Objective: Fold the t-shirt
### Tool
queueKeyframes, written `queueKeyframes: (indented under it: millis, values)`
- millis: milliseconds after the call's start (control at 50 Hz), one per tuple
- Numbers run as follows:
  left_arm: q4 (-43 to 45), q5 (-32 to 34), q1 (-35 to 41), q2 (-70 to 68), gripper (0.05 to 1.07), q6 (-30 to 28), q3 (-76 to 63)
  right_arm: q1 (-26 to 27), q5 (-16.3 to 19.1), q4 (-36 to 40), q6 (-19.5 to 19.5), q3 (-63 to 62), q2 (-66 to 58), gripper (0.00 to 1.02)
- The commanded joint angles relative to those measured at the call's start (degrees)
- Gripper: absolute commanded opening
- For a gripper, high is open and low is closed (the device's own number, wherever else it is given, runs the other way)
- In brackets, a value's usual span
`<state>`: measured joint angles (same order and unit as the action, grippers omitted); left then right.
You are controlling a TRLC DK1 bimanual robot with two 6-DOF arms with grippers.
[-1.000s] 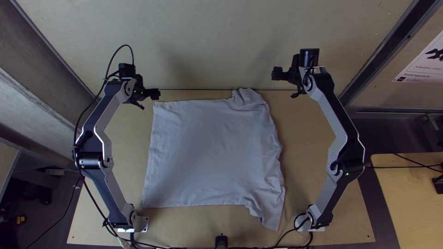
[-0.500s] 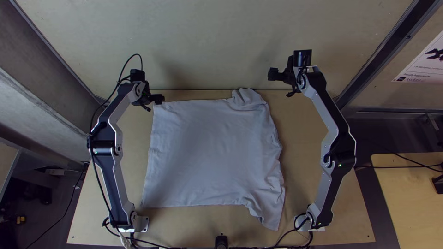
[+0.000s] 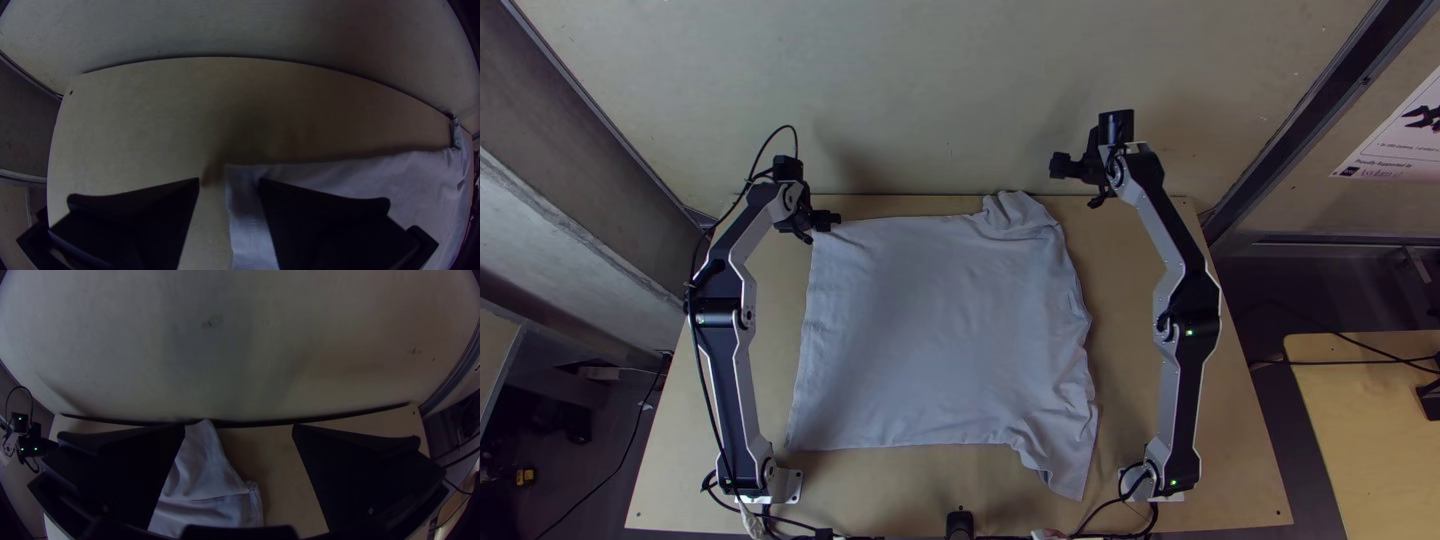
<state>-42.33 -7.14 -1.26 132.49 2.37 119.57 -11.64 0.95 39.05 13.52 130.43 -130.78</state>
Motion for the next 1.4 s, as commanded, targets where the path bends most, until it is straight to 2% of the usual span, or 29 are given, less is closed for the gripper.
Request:
queueKeyframes:
  millis: [0, 40, 260, 320, 600, 800, 860, 920, 940, 1380]
  values:
    - [-1.4, -0.3, 0.2, 1.0, 0.21, 0.2, 0.3, -0.8, 0.7, 0.9, 1.5, 2.0, -3.2, 0.99]
    - [-1.4, -0.2, 0.2, 0.5, 0.08, 0.5, 0.2, -1.1, 0.8, 0.9, 1.6, 2.0, -3.7, 0.99]
    - [-1.8, 0.0, 1.1, -2.8, 0.08, 1.8, 0.1, -2.1, 1.2, 0.9, 1.9, 2.2, -7.5, 0.98]
    - [-2.3, -0.1, 1.4, -3.5, 0.08, 2.0, 0.1, -2.2, 1.2, 0.9, 2.4, 2.3, -8.8, 0.92]
    - [-3.5, -0.1, 2.9, -5.3, 0.08, 3.0, 0.0, -2.6, 1.2, 0.9, 2.2, 2.9, -13.3, 0.92]
    - [-3.7, -0.1, 3.5, -6.0, 0.08, 3.2, -0.4, -3.2, 1.7, -0.8, 1.4, 4.4, -14.6, 0.49]
    - [-3.8, -0.1, 3.6, -6.1, 0.08, 3.2, -0.7, -3.4, 3.2, -1.0, 0.5, 5.1, -15.0, 0.31]
    - [-3.8, -0.1, 3.7, -6.1, 0.08, 3.3, -0.7, -3.7, 3.4, -1.0, -0.8, 5.8, -15.6, 0.07]
    - [-3.7, -0.1, 3.7, -6.2, 0.08, 3.3, -0.7, -3.7, 3.4, -1.2, -1.1, 6.0, -15.6, 0.02]
    - [-3.6, -0.1, 3.6, -7.2, 0.08, 3.4, -0.6, -3.3, 3.4, 0.9, -1.1, 6.1, -13.5, 0.02]
